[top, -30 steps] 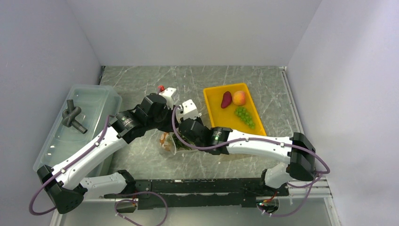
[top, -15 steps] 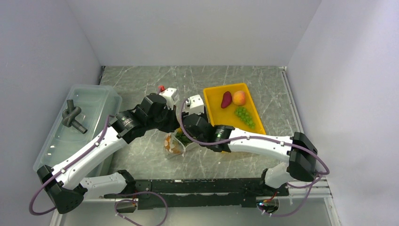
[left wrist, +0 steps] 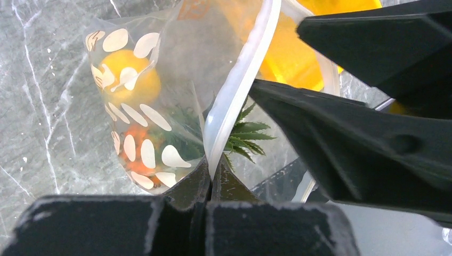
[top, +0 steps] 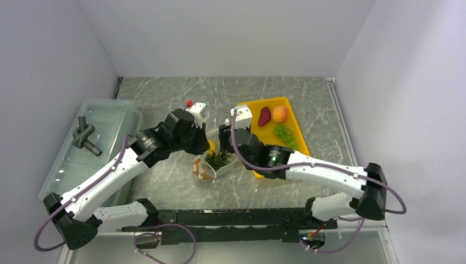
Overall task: Place the food in the zip-top bag and seal the zipper
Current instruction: Place the fake fruit in the zipper food storage bag, then pick up the fake fruit from the bin.
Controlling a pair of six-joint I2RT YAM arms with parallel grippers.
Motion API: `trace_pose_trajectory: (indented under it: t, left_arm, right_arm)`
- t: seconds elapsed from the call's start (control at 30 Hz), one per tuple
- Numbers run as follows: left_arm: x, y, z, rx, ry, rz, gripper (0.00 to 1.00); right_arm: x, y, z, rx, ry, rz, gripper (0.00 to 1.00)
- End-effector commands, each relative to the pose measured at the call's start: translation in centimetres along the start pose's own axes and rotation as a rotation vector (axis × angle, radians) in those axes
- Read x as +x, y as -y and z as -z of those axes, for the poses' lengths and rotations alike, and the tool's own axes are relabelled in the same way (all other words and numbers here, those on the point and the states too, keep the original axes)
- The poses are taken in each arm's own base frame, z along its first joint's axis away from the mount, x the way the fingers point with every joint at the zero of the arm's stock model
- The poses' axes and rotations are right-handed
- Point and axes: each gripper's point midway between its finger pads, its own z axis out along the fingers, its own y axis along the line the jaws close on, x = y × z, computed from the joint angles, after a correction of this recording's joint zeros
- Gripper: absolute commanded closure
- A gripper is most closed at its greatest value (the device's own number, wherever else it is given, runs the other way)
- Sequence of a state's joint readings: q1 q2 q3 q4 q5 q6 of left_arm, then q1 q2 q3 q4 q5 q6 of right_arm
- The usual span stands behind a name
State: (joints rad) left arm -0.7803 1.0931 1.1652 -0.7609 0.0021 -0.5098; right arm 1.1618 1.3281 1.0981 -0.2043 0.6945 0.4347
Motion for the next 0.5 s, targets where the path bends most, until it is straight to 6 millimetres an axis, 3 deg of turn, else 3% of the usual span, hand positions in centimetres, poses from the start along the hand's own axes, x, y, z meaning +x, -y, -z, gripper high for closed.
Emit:
trace_pose_trajectory:
  t: [0.0,0.2,0.47]
  left_arm:
    - [-1.5,0.9,0.4,0.029,0.051,0.007,1.00]
    - [-1.6,0.9,0.2,0.027,0.049,0.002,1.00]
    - [-1.6,0.9,0.1,0.026,0.046,-0.003,1.00]
  right_arm:
    - [-2.8,0.2,2.6,-0.061,0.037,-0.070,0.40]
    - [-4.4,1.6,5.1,-0.082,0.060,-0.089,0.38]
    - [-6.0,6.0,6.3,0.039,0.091,-0.084,0.35]
